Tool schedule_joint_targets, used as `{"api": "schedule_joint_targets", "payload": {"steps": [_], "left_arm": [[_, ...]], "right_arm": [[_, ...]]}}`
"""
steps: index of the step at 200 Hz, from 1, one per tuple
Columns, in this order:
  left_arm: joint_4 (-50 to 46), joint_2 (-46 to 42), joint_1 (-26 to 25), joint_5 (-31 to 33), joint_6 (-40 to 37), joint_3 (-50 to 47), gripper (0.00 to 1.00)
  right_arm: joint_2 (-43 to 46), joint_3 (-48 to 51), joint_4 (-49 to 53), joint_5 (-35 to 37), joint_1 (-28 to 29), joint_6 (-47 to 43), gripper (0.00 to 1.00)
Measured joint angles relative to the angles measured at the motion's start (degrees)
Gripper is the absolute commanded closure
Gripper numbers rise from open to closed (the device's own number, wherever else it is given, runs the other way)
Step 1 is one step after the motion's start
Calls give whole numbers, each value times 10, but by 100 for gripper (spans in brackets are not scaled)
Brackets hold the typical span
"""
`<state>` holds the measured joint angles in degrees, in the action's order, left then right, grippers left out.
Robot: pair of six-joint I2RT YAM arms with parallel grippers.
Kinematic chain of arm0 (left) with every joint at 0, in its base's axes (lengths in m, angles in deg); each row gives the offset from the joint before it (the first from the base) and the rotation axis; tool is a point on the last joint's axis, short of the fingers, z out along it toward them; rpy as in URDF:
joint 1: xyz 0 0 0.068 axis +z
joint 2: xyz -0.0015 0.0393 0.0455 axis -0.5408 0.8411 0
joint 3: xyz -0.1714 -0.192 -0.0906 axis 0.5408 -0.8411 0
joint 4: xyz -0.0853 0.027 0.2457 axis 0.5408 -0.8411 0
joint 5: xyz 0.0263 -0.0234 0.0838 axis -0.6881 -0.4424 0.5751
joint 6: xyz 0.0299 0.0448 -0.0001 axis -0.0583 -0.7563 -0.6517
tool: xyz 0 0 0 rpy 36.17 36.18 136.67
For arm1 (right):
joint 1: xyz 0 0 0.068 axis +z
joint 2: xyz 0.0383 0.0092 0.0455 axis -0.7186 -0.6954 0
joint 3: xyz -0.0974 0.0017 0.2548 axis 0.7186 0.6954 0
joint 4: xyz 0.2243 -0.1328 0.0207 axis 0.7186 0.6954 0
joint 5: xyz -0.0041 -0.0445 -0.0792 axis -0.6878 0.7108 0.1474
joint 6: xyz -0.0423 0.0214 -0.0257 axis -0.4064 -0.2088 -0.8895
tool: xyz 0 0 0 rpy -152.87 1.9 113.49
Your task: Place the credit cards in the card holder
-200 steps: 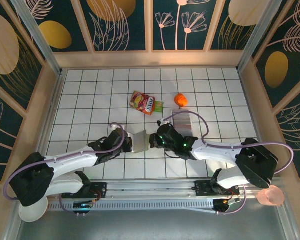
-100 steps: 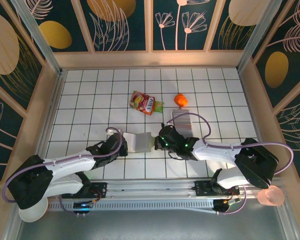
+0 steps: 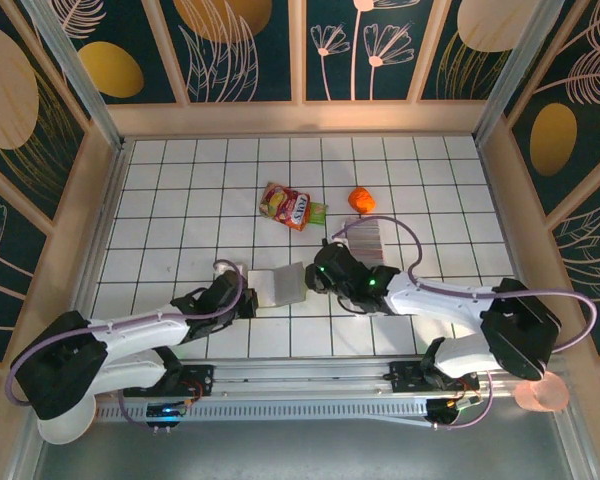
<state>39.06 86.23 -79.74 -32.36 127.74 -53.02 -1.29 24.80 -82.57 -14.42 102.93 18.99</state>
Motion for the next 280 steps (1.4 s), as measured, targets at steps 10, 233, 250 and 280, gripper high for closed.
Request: {"api": "schedule_joint_targets", "payload": {"steps": [10,233,250,280], "left_arm": [[1,-7,0,-5,1,-3,100],[28,-39,0,3,6,-36,100],[29,-38,0,3,6,-36,100],[31,-38,0,3,6,-39,100]], "right_arm": [[6,-18,11,9,6,-3,65],[-229,-140,10,-55,27,-22,58],[-230,-140,6,-56,27,-22,58],[-238,-140,5,-56,27,-22,55]]}}
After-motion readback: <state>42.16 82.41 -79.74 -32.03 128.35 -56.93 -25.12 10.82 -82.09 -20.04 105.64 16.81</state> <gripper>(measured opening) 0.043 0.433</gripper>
